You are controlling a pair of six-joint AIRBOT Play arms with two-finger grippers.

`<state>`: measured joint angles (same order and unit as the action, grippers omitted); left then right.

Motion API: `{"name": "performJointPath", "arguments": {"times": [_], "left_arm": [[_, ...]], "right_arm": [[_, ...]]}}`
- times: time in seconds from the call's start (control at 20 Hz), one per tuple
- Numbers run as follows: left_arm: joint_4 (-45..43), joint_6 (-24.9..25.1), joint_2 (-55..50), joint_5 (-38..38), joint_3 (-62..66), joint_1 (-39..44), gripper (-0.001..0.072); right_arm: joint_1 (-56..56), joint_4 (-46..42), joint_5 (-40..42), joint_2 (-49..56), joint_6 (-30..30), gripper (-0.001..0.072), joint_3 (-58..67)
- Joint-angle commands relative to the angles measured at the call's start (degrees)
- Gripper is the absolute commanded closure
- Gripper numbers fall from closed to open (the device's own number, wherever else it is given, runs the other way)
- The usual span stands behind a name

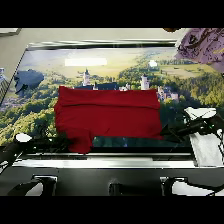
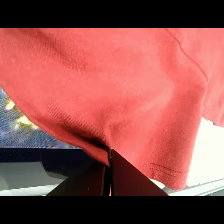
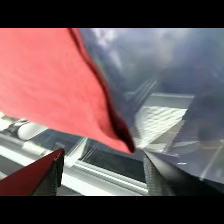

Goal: Fold the clothes and pants, and hang the long-sleeved shirts on hangers.

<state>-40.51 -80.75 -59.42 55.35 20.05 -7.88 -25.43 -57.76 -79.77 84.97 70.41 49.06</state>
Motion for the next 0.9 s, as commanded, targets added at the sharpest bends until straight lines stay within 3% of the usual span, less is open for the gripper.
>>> {"name": "performJointPath", "arguments": {"times": [0.0,0.3,0.4,0.5,0.6,0.85], "left_arm": [[0.02,0.0,0.04,0.15,0.07,-0.02,0.069],[0.0,0.02,0.04,0.11,0.07,-0.02,0.069],[0.0,0.02,0.04,0.11,0.07,-0.02,0.069],[0.0,0.02,0.07,0.15,0.09,-0.02,0.069],[-0.02,0.02,0.37,0.39,0.13,-0.61,0.0691],[-11.93,-2.05,5.6,11.43,6.38,-7.82,0.0692]], "right_arm": [[0.0,3.39,2.16,0.11,-1.29,0.0161,-1.22],[0.04,5.4,4.81,0.11,-1.27,0.0191,-4.48],[0.04,7.5,6.71,0.11,-2.67,0.0293,-6.54],[0.04,8.0,8.7,0.09,-2.82,0.0523,-6.88],[0.04,8.09,9.11,-0.13,-2.95,0.068,-6.86],[0.04,7.02,6.32,-5.92,-0.15,0.0682,-6.86]]}}
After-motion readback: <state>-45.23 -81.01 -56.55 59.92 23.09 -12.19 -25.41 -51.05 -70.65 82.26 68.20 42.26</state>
